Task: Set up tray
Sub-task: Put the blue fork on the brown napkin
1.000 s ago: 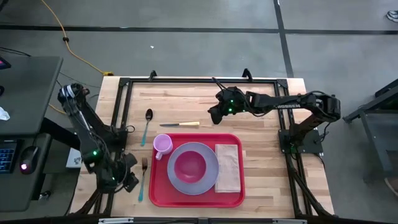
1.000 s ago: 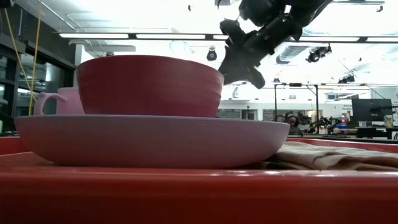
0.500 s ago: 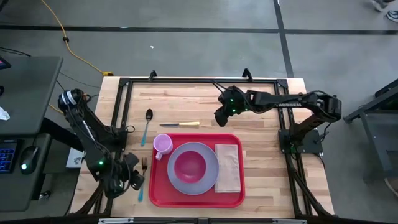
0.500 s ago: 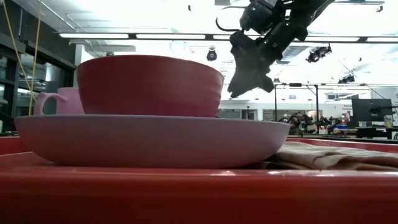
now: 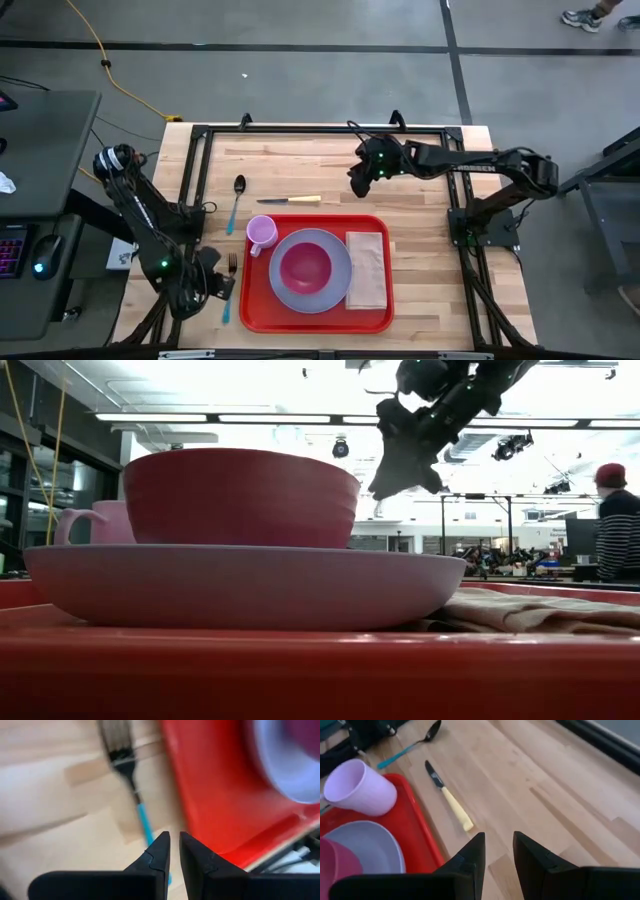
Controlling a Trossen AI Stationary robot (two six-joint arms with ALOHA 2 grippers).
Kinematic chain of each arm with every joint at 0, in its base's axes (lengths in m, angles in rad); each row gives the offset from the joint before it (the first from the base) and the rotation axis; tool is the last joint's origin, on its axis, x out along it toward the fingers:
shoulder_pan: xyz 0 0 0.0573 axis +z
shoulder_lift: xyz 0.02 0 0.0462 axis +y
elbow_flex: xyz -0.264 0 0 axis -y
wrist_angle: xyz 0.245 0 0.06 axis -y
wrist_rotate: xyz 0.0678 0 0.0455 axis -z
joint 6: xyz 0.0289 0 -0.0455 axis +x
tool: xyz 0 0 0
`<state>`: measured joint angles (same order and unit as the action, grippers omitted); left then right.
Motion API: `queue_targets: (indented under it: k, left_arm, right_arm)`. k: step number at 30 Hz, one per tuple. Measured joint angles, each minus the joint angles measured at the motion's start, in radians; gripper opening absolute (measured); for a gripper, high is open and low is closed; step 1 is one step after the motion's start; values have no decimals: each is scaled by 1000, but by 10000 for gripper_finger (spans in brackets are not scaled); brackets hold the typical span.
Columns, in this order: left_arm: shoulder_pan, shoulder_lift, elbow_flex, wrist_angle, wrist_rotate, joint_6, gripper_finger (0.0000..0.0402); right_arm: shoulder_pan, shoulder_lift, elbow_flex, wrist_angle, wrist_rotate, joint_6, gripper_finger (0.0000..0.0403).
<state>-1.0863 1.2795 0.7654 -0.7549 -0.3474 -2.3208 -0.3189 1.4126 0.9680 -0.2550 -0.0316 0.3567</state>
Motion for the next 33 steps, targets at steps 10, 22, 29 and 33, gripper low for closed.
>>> queue_targets:
  k: [10,22,29,33]
  left_arm:
    - [62,112,-1,40,50,-80,74]
    - [160,129,-1,47,52,90,74]
    - [157,129,-1,35,163,74,125]
    - [157,132,-1,11,199,31,179]
  right_arm:
    - [-16,-86,0,-4,3,-1,78]
    - [-15,-177,0,-70,2,-2,78]
    - [-15,-205,0,-110,6,-2,78]
    - [-15,-205,0,-111,25,-4,78]
